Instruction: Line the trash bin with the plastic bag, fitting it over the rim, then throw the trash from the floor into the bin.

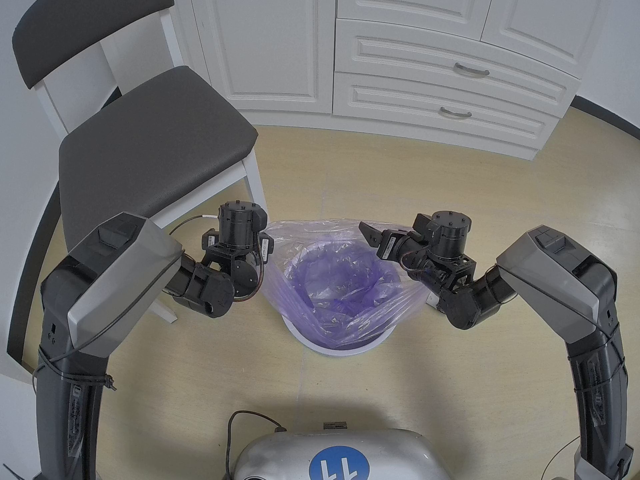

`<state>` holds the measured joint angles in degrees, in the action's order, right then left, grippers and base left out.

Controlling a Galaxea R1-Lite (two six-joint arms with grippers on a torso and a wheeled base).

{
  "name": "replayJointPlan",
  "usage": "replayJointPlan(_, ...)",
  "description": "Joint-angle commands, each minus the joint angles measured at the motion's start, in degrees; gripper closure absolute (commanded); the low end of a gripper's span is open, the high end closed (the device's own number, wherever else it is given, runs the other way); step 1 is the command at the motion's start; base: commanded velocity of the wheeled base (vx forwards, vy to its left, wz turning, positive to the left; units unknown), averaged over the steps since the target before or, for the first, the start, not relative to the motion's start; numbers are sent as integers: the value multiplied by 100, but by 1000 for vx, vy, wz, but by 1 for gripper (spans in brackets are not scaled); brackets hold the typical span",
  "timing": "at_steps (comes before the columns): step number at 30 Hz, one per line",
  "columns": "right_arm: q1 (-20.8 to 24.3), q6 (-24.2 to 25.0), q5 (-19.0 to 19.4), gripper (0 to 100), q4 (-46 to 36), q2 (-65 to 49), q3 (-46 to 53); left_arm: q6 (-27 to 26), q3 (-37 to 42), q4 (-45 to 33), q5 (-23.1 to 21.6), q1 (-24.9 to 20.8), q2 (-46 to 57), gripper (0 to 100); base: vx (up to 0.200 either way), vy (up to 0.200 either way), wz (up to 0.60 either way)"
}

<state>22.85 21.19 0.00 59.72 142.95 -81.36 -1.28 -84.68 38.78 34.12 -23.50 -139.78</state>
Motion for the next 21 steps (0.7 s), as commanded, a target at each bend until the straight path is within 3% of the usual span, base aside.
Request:
replayJointPlan(1,-78,17,0,0,-31,269,-196,14,-154,7,7,30,-225,0,0,0,0)
replayJointPlan(10,-140,166,0,0,-57,620,-574,14,-515,-46,7,188,-638,0,0,0,0)
replayJointPlan(21,-158,175,0,0,-66,278,-301,154,505,-99,-11,215,38,0,0,0,0)
